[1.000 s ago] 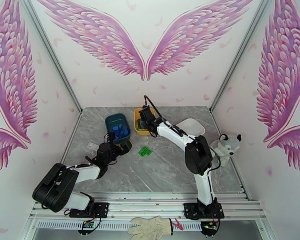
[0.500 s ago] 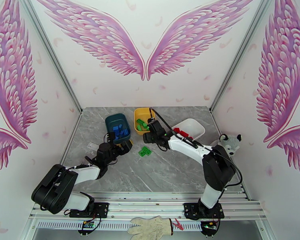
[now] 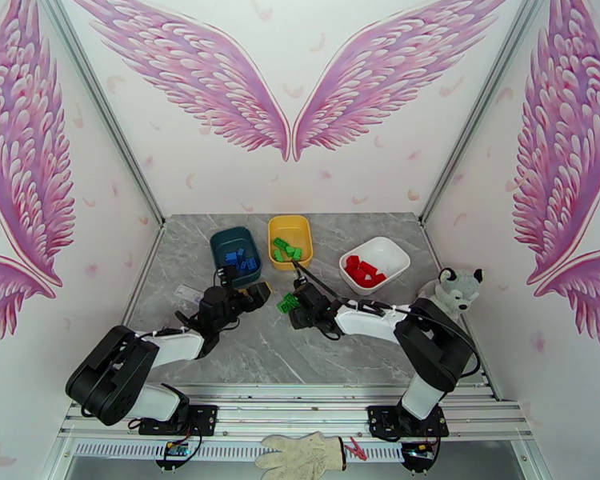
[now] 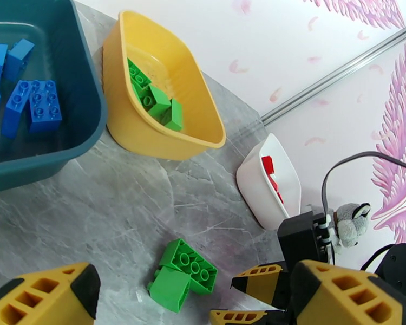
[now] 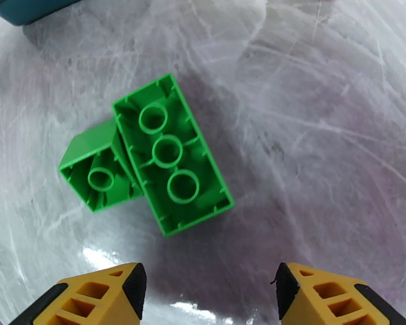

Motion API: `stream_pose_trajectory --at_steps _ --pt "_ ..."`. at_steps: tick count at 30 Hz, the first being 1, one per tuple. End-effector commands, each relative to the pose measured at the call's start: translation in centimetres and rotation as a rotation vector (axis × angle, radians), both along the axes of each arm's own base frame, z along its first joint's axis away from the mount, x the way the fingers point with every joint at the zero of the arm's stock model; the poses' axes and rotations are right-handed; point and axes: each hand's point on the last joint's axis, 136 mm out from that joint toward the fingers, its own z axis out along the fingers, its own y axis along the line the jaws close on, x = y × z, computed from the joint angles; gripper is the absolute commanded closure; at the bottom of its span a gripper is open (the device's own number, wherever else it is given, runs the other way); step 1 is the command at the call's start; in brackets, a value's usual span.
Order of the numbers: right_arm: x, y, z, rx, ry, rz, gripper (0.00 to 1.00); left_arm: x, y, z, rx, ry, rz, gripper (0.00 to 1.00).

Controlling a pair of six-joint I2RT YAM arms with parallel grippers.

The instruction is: Sort the legos into containers by color

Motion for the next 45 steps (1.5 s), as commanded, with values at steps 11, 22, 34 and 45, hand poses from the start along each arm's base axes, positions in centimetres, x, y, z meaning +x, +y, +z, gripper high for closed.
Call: stream_pose_trajectory --at_steps 11,22,34,45 --pt "2.7 0.6 -1.5 -0.038 -0.034 -0.040 0.38 1.2 -1.1 0.0 -0.008 -0.013 -0.006 0.01" --pt "4.3 1.4 -0.9 0.034 -0.021 -0.019 0.53 1.1 -1.0 0.2 -0.005 -0.016 -0.007 0.01" --pt "6.4 1.8 -0.5 -0.011 -0.019 -0.008 0.37 1.2 -1.1 0.0 -0.002 -0.012 -0.009 0.01" --pt "7.0 2.4 -0.2 0.006 -0.015 -0.013 0.48 1.1 -0.9 0.2 0.001 -0.016 -0.009 0.01"
